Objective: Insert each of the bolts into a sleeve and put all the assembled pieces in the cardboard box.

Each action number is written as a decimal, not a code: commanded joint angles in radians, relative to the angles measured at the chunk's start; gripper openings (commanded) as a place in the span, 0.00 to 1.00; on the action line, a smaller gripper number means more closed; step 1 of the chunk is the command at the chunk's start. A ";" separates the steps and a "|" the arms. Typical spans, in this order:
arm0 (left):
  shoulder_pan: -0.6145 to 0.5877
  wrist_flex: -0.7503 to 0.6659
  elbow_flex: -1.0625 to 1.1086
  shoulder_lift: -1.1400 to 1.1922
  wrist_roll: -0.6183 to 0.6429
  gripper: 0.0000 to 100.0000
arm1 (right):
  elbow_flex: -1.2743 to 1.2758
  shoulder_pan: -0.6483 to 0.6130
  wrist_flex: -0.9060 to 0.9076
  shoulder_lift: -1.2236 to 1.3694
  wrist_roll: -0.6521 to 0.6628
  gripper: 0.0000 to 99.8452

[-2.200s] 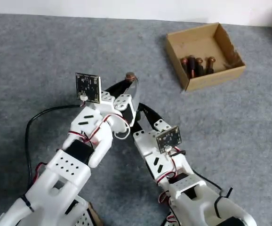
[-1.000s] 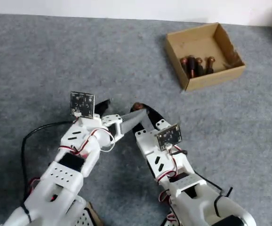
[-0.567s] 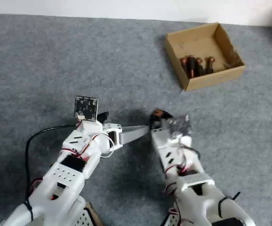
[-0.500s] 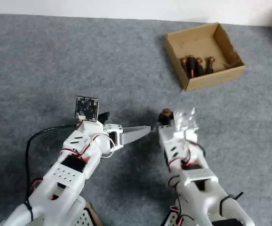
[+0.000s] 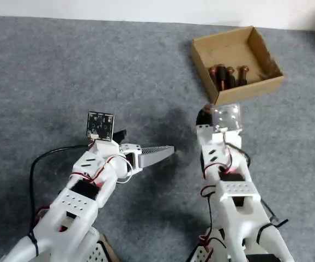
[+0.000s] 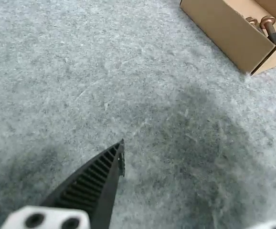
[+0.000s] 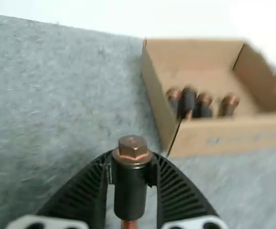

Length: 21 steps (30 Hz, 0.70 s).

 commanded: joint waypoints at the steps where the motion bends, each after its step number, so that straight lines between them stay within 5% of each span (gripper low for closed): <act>1: -0.012 -0.005 -0.005 -0.010 0.003 0.55 | -0.081 0.042 0.001 -0.021 0.170 0.01; 11: -0.010 -0.005 -0.004 -0.008 -0.043 0.55 | -0.524 0.142 0.331 0.104 0.192 0.01; 21: -0.010 -0.005 -0.004 -0.008 -0.044 0.55 | -0.854 0.148 0.341 0.466 0.137 0.01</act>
